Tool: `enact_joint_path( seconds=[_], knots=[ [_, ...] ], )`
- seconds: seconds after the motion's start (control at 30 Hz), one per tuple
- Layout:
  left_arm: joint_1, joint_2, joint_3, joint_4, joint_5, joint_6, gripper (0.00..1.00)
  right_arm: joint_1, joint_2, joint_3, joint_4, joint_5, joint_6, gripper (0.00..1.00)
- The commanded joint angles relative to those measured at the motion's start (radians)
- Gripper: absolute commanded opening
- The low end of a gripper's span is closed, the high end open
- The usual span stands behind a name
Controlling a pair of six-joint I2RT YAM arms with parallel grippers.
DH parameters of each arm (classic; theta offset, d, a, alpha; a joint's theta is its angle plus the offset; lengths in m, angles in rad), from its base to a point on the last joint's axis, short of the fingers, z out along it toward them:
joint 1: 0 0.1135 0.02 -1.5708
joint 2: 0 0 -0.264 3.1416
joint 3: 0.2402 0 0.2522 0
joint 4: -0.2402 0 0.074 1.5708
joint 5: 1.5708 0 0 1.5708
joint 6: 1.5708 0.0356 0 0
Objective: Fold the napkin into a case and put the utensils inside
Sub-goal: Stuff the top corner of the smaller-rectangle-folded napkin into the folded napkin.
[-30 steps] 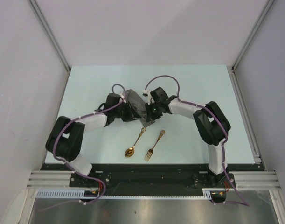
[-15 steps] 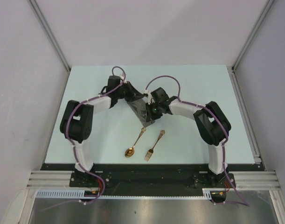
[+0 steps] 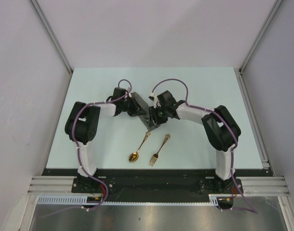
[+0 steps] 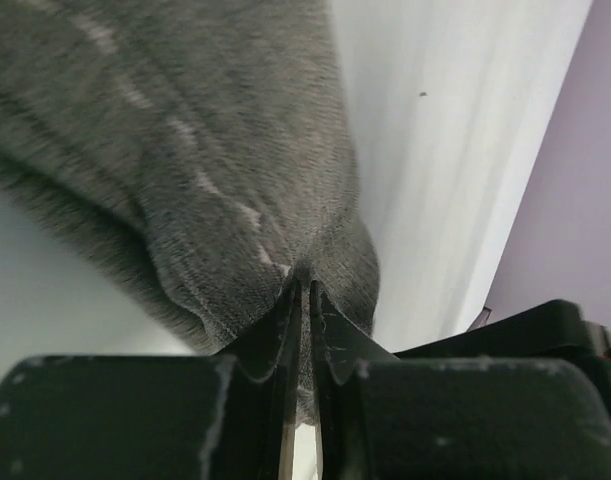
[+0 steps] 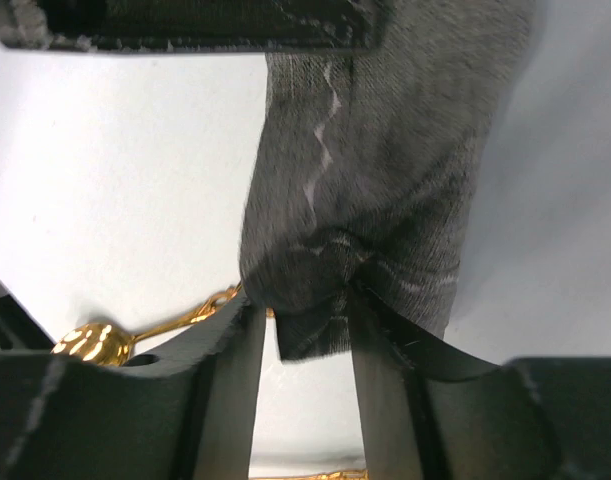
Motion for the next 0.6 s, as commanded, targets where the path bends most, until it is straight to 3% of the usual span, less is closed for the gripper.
enact_joint_path(
  seconds=[0.0, 0.23, 0.4, 0.5, 0.57],
  knots=[
    [0.027, 0.003, -0.040, -0.010, -0.014, 0.067, 0.11, -0.032, -0.069, -0.039, -0.039, -0.032, 0.007, 0.46],
    [0.036, 0.007, -0.062, -0.002, -0.025, 0.072, 0.11, -0.087, -0.170, -0.011, -0.057, -0.117, 0.039, 0.63],
    [0.036, 0.007, -0.060, 0.004, -0.021, 0.066, 0.11, -0.095, -0.101, 0.109, -0.071, -0.175, 0.067, 0.63],
    [0.036, 0.006, -0.068, 0.013, -0.018, 0.056, 0.11, -0.097, -0.029, 0.161, -0.016, -0.224, 0.117, 0.56],
    [0.037, 0.003, -0.069, 0.021, -0.010, 0.053, 0.11, -0.095, 0.023, 0.191, 0.010, -0.270, 0.160, 0.44]
  ],
)
